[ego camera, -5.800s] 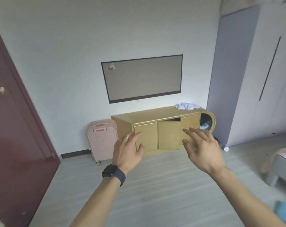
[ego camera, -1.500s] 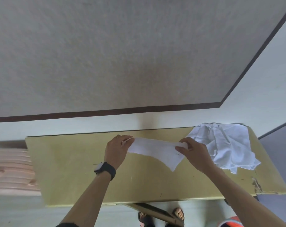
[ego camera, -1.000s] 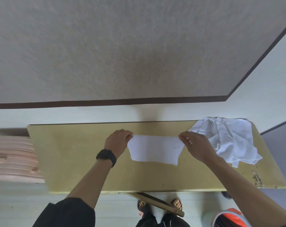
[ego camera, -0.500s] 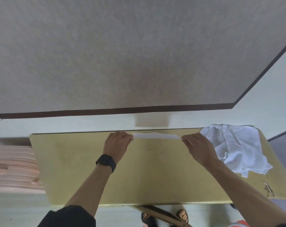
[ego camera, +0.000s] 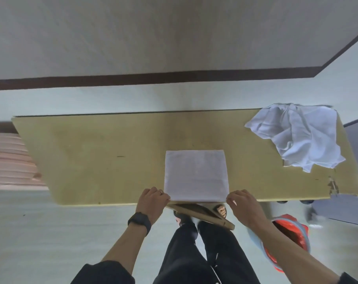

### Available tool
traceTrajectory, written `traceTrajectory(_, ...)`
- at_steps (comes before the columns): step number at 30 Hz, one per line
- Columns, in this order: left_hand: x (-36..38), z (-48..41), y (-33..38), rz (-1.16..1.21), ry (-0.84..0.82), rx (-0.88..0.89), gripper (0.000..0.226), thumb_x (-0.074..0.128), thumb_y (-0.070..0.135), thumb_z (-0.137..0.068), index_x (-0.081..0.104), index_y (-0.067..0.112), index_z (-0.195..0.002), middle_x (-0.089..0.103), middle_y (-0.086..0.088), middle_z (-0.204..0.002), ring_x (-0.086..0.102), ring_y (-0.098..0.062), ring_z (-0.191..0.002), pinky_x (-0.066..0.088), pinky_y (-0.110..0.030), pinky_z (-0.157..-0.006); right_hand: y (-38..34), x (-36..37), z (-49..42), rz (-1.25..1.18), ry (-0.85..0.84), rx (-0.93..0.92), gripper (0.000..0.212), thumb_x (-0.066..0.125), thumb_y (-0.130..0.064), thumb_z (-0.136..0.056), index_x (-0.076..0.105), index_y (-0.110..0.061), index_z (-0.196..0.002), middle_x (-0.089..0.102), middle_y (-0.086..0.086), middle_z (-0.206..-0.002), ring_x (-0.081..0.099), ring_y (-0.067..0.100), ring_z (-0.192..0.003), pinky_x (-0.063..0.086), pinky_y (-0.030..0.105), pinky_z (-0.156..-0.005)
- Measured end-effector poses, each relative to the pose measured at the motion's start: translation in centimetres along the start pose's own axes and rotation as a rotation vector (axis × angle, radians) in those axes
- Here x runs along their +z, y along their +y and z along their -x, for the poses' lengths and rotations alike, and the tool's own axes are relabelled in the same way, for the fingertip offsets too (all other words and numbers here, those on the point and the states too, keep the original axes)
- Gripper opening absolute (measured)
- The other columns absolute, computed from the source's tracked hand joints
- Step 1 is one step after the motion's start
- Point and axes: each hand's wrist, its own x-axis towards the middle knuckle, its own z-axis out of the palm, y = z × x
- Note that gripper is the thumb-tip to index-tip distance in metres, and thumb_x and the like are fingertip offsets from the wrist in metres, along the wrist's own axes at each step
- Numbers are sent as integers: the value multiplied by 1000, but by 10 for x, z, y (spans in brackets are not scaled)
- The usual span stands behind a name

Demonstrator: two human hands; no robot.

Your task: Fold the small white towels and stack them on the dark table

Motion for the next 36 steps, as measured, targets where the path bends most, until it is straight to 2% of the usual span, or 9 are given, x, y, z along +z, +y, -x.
traceTrajectory(4, 14, 20, 7, 37, -106, -21, 25, 95, 29, -56, 75, 28, -70, 68, 10, -68, 64, -16, -70, 51, -29, -58, 2, 12, 20, -17, -77, 47, 25, 50, -27, -99, 72, -26, -110, 67, -13, -118, 51, 14, -112, 39, 24, -92)
traceTrajectory(6, 10, 20, 9, 108, -145, -48, 12, 75, 34, -85, 75, 26, -94, 72, 7, -93, 64, -18, -96, 49, -32, -79, 1, 10, 18, -55, -103, 71, 23, 52, -28, -98, 72, -26, -108, 68, -13, -116, 51, 13, -112, 40, 25, -91)
traceTrajectory(8, 3, 10, 7, 248, -168, -127, 23, 52, 38, -99, 70, 27, -111, 69, 9, -110, 56, -16, -112, 42, -30, -90, 1, 5, 8, -138, -95, 114, 20, 53, -30, -98, 72, -27, -104, 68, -13, -113, 53, 14, -111, 38, 25, -87)
traceTrajectory(13, -25, -41, -12, 726, -92, -470, 19, 63, 41, -93, 72, 29, -105, 71, 11, -95, 65, -10, -89, 50, -24, -76, -3, -24, -38, -446, 28, 247, 15, 63, -35, -95, 73, -29, -104, 68, -15, -97, 62, 7, -91, 40, 22, -78)
traceTrajectory(17, -24, -83, -30, 913, 56, -562, 11, 73, 36, -87, 75, 29, -96, 71, 13, -84, 66, -2, -82, 46, -12, -71, -4, -31, -82, -673, 160, 358, 14, 64, -34, -94, 73, -31, -105, 69, -9, -93, 64, 8, -87, 40, 11, -68)
traceTrajectory(23, -3, -122, -40, 883, 139, -620, 13, 68, 39, -90, 75, 38, -100, 68, 22, -80, 65, 1, -81, 42, -7, -67, -4, -13, -127, -757, 291, 419, 14, 64, -27, -93, 74, -28, -104, 69, -10, -92, 61, 3, -85, 37, -2, -66)
traceTrajectory(28, 11, -125, -43, 820, 112, -628, 18, 64, 44, -91, 74, 39, -106, 70, 18, -85, 65, -2, -84, 45, -12, -71, -5, -5, -135, -650, 328, 371, 14, 63, -21, -92, 75, -27, -98, 67, -9, -89, 58, -1, -81, 35, -2, -69)
traceTrajectory(32, 12, -127, -41, 770, 127, -645, 14, 63, 42, -92, 74, 38, -100, 71, 16, -85, 65, -8, -84, 52, -26, -76, -7, -6, -139, -617, 332, 374, 14, 62, -23, -92, 74, -29, -94, 66, -10, -86, 59, 0, -79, 36, 0, -67)
traceTrajectory(36, 10, -131, -38, 698, 121, -645, 11, 61, 39, -91, 70, 37, -97, 66, 17, -81, 61, -7, -84, 43, -22, -64, -9, -3, -142, -578, 354, 374, 13, 60, -23, -92, 71, -30, -91, 63, -6, -86, 59, 5, -79, 35, 2, -68)
